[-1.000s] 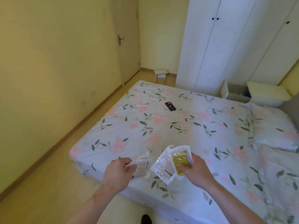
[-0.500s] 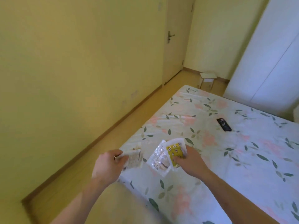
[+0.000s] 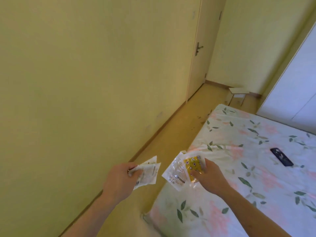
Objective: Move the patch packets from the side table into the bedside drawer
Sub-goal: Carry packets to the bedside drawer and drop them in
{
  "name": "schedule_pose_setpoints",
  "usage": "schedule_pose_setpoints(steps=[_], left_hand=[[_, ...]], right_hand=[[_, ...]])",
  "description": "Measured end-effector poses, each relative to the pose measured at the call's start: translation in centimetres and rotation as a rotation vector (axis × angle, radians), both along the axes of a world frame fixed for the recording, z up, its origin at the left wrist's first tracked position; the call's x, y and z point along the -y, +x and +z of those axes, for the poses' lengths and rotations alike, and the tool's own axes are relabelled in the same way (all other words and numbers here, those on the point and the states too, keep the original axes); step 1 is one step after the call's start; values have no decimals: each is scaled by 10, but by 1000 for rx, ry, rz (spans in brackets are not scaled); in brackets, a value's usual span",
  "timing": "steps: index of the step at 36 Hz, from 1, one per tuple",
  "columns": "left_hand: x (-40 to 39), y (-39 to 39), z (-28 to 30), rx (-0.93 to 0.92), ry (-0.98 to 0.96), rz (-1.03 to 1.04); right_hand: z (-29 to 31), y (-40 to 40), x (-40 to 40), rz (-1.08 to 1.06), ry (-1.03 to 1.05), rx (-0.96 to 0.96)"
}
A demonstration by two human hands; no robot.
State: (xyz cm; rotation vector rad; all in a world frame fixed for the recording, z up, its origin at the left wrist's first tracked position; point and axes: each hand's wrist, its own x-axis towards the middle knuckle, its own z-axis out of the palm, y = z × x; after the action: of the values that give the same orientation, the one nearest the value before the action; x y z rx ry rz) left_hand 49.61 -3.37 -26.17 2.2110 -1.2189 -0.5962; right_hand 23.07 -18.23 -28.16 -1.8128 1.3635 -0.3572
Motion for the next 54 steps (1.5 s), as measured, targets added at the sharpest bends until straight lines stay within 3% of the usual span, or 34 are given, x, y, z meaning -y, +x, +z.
schedule_pose_setpoints(steps=[5, 15, 26, 42, 54], left_hand=[[72, 66, 6, 63, 14, -114], [263, 121, -5, 43, -21, -449], [463, 166, 12, 28, -42, -545], [798, 185, -3, -142, -116, -744], [1030, 95, 9, -237, -62, -1018]], right_hand=[[2, 45, 26, -114, -8, -9], [-10, 80, 134, -436, 12, 17], [-1, 127, 281, -605, 41, 117], [22, 159, 540, -901, -8, 140], [26, 111, 694, -1194, -29, 141]])
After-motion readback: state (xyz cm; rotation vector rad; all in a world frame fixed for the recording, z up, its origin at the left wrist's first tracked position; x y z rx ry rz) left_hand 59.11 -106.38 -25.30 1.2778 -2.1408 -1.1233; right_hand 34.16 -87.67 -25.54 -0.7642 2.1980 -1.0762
